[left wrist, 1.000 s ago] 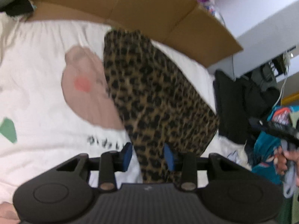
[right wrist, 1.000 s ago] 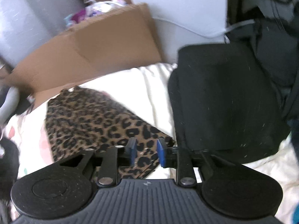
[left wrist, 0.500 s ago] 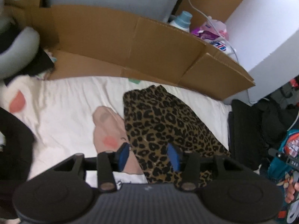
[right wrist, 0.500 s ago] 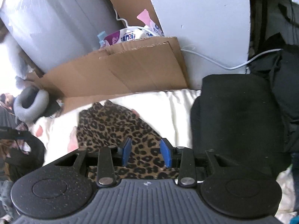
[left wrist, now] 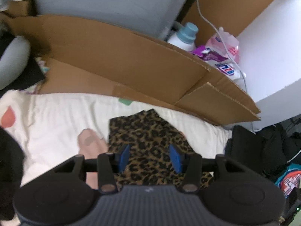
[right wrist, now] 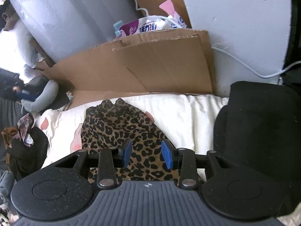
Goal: Fold clothes
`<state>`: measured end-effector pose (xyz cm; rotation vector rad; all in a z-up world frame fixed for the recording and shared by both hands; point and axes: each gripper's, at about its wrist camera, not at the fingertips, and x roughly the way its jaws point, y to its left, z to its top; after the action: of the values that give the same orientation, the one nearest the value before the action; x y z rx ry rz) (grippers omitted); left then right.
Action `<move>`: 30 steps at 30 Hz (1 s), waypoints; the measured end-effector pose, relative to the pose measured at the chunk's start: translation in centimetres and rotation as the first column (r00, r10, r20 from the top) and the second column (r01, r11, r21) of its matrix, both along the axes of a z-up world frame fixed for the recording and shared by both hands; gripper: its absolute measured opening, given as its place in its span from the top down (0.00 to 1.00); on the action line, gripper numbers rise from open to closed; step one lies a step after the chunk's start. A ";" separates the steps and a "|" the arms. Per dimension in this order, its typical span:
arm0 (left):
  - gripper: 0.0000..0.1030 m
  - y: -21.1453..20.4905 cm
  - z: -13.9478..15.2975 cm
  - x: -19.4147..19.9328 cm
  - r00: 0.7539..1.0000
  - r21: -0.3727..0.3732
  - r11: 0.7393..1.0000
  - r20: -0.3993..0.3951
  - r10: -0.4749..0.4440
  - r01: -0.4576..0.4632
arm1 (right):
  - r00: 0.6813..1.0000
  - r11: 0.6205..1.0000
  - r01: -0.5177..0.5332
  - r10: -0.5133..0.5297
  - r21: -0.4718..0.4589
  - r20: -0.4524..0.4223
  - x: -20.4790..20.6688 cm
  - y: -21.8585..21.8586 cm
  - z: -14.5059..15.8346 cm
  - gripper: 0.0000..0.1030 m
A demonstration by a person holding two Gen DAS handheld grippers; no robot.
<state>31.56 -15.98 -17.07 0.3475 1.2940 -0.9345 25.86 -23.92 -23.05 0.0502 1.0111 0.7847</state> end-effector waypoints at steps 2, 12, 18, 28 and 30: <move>0.52 -1.7 -1.4 -0.4 1.000 0.001 1.000 -0.005 -0.013 0.013 | 1.000 1.000 -0.016 0.016 -0.006 0.008 0.6 0.5 -1.1 0.59; 0.55 -9.2 -7.8 -2.2 0.999 -0.073 0.996 0.017 -0.050 0.051 | 0.994 0.996 -0.093 0.093 -0.004 0.064 2.0 3.1 -6.6 0.60; 0.59 -11.4 -12.3 -3.0 0.998 -0.049 0.997 0.000 -0.064 0.064 | 0.990 0.993 -0.119 0.117 0.018 0.083 2.1 4.7 -9.3 0.64; 0.67 -12.7 -18.3 -2.8 0.998 0.000 0.999 -0.039 -0.041 0.041 | 0.982 0.989 -0.144 0.140 0.020 0.130 2.2 6.8 -11.9 0.76; 0.67 -12.7 -19.3 -2.7 0.998 0.011 0.999 -0.049 -0.032 0.032 | 0.978 0.986 -0.165 0.163 0.004 0.134 2.1 7.4 -12.4 0.79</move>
<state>28.81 -28.70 -36.37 0.3574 1.3429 -0.9680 27.94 -16.50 -35.41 -0.0724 0.8903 0.9344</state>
